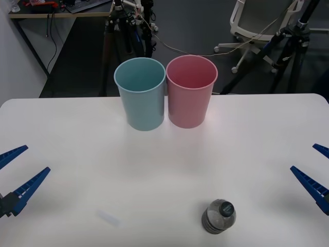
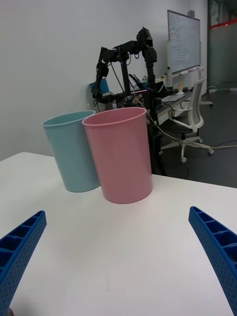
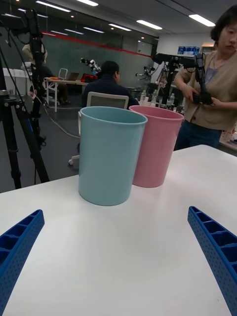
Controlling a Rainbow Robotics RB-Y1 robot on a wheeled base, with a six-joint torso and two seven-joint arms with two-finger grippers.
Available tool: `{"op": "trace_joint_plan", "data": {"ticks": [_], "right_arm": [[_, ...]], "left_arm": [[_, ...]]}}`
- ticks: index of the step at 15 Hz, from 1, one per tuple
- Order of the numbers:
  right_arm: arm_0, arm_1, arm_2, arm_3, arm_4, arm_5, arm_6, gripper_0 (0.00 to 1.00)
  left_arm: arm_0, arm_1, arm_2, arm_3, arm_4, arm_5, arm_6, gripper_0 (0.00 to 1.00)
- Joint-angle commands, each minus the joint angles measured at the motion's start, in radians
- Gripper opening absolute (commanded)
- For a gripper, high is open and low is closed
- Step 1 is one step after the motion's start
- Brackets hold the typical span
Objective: Grasp the object on the table and drop it into the matching bin: aluminum can to the light blue bin, PET bottle to the pink bin.
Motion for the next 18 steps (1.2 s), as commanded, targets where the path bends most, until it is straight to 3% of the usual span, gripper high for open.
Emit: {"op": "trace_joint_plan", "data": {"ticks": [1, 8, 15, 18], "right_arm": [[-0.024, 0.027, 0.014, -0.006, -0.006, -0.007, 0.001, 1.0], [0.008, -0.007, 0.03, -0.012, -0.05, -0.03, 0.034, 1.0], [0.125, -0.094, 0.108, -0.009, -0.124, -0.051, 0.379, 1.0], [0.13, -0.117, 0.136, 0.055, -0.129, -0.107, 0.419, 1.0]], "left_arm": [[0.0, 0.0, 0.0, 0.0, 0.0, 0.0, 0.0, 1.0], [0.0, 0.0, 0.0, 0.0, 0.0, 0.0, 0.0, 1.0], [0.0, 0.0, 0.0, 0.0, 0.0, 0.0, 0.0, 1.0], [0.0, 0.0, 0.0, 0.0, 0.0, 0.0, 0.0, 1.0]]}}
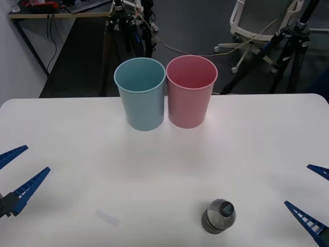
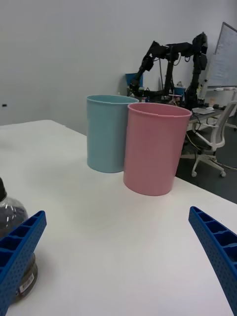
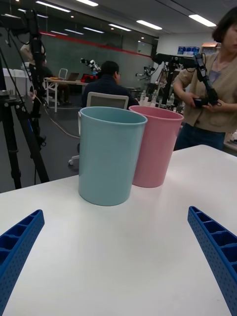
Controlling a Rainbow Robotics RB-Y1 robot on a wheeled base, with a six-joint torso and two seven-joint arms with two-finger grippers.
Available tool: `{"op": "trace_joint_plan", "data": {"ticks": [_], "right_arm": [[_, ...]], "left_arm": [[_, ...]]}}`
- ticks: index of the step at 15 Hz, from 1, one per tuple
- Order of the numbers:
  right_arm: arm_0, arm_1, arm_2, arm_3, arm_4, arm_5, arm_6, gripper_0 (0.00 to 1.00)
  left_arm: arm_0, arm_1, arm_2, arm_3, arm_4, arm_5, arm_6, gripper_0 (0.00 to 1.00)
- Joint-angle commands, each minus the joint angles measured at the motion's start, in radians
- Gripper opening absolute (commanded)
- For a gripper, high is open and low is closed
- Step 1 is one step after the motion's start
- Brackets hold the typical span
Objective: Grasp the object on the table and drop it into the matching bin: aluminum can to the light blue bin, PET bottle to the pink bin.
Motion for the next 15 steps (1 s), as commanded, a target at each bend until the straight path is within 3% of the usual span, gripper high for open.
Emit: {"op": "trace_joint_plan", "data": {"ticks": [1, 7, 10, 15], "right_arm": [[0.0, -0.024, 0.031, 0.048, 0.001, -0.049, 0.025, 1.0], [0.009, -0.067, 0.131, 0.096, 0.035, -0.093, 0.108, 1.0], [-0.034, -0.07, 0.171, 0.185, 0.035, -0.113, 0.205, 1.0], [-0.1, -0.081, 0.272, 0.315, 0.021, -0.125, 0.249, 1.0]], "left_arm": [[0.0, 0.0, 0.0, 0.0, 0.0, 0.0, 0.0, 1.0], [0.0, 0.0, 0.0, 0.0, 0.0, 0.0, 0.0, 1.0], [0.0, 0.0, 0.0, 0.0, 0.0, 0.0, 0.0, 1.0], [0.0, 0.0, 0.0, 0.0, 0.0, 0.0, 0.0, 1.0]]}}
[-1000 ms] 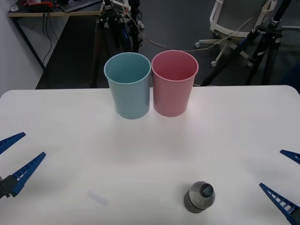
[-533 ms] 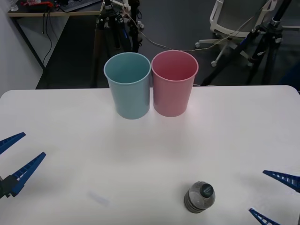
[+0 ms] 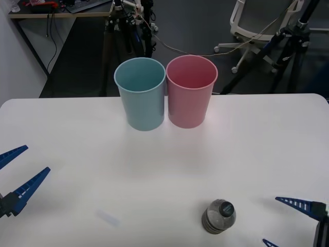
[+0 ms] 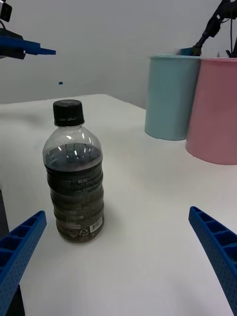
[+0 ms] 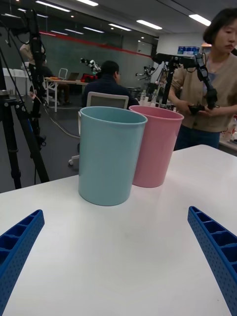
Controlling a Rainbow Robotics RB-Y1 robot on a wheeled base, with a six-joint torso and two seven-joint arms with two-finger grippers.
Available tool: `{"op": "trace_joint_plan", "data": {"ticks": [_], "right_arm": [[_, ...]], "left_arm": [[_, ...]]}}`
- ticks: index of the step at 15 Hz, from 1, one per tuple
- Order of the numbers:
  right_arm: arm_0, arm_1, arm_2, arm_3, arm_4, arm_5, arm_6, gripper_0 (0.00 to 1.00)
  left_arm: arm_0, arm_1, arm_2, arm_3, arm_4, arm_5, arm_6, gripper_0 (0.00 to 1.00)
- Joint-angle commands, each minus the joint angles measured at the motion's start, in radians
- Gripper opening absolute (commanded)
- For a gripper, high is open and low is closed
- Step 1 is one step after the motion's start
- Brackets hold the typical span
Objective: Grasp the object on the table and drop it into the matching bin: aluminum can to the light blue bin, PET bottle to the pink bin.
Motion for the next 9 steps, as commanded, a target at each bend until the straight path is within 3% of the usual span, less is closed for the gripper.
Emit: {"op": "trace_joint_plan", "data": {"ticks": [1, 4, 9], "right_arm": [[-0.02, 0.0, 0.059, 0.039, -0.012, 0.0, 0.037, 1.0], [-0.053, 0.0, 0.131, 0.086, -0.043, 0.024, 0.139, 1.0], [-0.089, 0.0, 0.249, 0.096, -0.095, 0.101, 0.184, 1.0]], "left_arm": [[0.0, 0.0, 0.0, 0.0, 0.0, 0.0, 0.0, 1.0], [0.0, 0.0, 0.0, 0.0, 0.0, 0.0, 0.0, 1.0], [0.0, 0.0, 0.0, 0.0, 0.0, 0.0, 0.0, 1.0]]}}
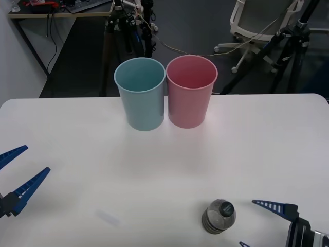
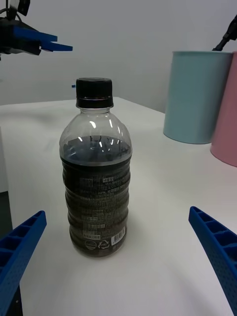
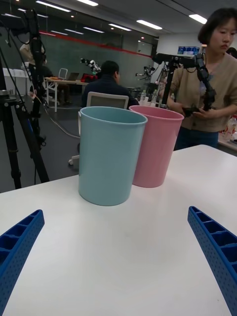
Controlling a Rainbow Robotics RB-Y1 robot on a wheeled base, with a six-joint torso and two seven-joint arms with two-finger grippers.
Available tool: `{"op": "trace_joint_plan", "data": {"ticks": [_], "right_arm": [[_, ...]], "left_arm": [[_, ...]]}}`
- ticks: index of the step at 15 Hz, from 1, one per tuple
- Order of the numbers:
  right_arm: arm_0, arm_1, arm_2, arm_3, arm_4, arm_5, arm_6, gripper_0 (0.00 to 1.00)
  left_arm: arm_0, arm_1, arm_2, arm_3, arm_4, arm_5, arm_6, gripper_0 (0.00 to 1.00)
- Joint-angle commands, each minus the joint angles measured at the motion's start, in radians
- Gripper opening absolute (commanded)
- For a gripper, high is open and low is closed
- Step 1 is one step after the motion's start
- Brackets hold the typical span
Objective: Grasp the object on the table and drop it into the matching bin: aluminum can to the light blue bin, PET bottle to the pink bin.
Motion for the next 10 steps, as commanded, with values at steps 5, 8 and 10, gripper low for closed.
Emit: {"op": "trace_joint_plan", "data": {"ticks": [5, 8, 10], "right_arm": [[-0.046, 0.009, 0.116, 0.0, -0.027, 0.095, 0.059, 1.0], [-0.067, 0.038, 0.127, 0.0, -0.013, 0.11, 0.067, 1.0], [-0.079, 0.052, 0.145, 0.0, -0.01, 0.133, 0.067, 1.0]], "left_arm": [[0.0, 0.0, 0.0, 0.0, 0.0, 0.0, 0.0, 1.0], [0.0, 0.0, 0.0, 0.0, 0.0, 0.0, 0.0, 1.0], [0.0, 0.0, 0.0, 0.0, 0.0, 0.0, 0.0, 1.0]]}}
